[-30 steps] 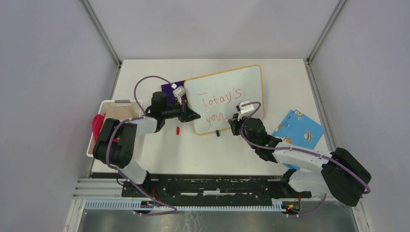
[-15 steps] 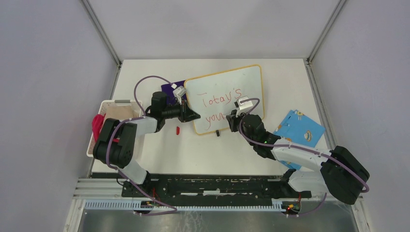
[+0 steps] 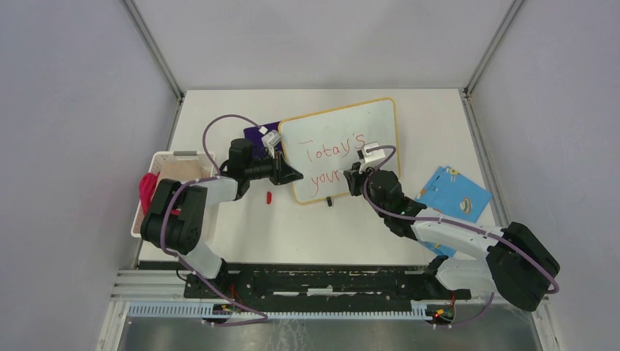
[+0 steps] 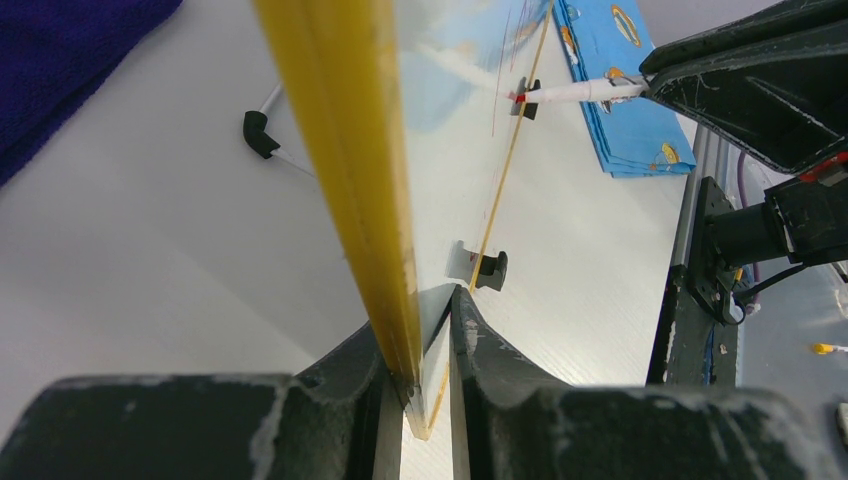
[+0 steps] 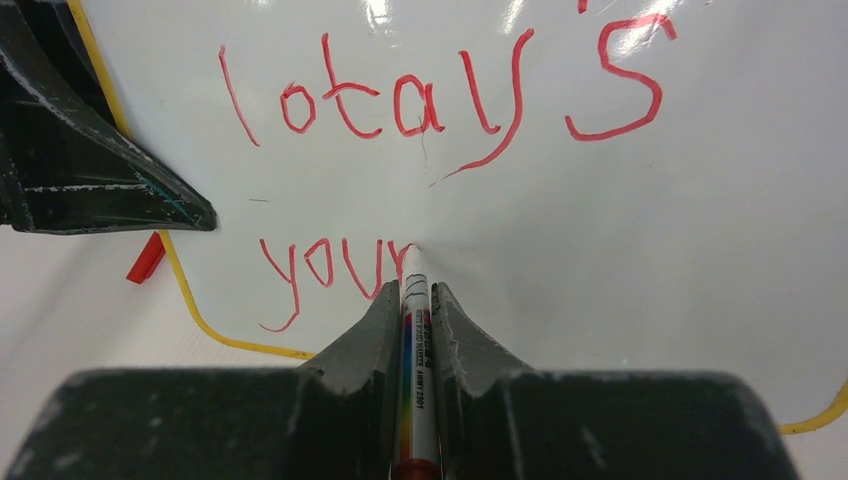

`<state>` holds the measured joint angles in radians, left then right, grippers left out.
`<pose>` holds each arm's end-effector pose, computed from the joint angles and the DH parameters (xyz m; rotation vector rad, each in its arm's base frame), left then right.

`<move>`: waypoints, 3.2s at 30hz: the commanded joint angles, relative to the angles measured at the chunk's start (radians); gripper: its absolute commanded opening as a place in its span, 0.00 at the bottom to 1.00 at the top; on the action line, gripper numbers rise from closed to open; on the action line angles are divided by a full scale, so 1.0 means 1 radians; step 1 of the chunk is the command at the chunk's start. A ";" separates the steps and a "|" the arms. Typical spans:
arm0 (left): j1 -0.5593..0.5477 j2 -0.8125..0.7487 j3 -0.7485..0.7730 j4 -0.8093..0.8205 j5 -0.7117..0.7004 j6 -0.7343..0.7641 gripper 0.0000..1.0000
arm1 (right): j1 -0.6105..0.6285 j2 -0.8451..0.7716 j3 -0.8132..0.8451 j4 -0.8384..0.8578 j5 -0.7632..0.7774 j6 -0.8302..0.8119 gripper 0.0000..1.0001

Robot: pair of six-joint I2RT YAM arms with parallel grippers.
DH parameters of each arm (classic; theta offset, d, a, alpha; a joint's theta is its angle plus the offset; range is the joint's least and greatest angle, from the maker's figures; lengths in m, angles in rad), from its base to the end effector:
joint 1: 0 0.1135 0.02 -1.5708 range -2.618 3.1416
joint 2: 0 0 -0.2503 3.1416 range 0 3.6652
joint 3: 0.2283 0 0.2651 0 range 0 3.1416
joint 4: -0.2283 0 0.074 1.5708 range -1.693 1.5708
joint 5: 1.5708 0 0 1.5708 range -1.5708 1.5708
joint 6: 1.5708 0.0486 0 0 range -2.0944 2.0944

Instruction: Write a sentence on the whiteboard

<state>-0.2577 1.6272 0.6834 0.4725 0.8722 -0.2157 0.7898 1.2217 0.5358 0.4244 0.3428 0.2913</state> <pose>0.3077 -0.1196 0.1417 0.6061 1.9650 -1.1799 0.2143 0.1930 0.2006 -0.2151 1.8274 0.4497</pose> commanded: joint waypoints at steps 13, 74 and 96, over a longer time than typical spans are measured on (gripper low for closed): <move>-0.015 0.052 -0.014 -0.132 -0.165 0.117 0.02 | -0.033 -0.081 -0.007 0.020 0.028 -0.012 0.00; -0.021 0.056 -0.016 -0.124 -0.183 0.110 0.02 | -0.032 -0.163 -0.085 0.102 0.096 -0.114 0.00; -0.022 0.059 -0.018 -0.124 -0.184 0.112 0.02 | -0.016 -0.186 -0.097 0.097 0.069 -0.119 0.00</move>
<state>-0.2607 1.6302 0.6872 0.4721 0.8696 -0.2157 0.7624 1.0554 0.4297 0.4919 0.4183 0.1852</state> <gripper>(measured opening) 0.247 0.177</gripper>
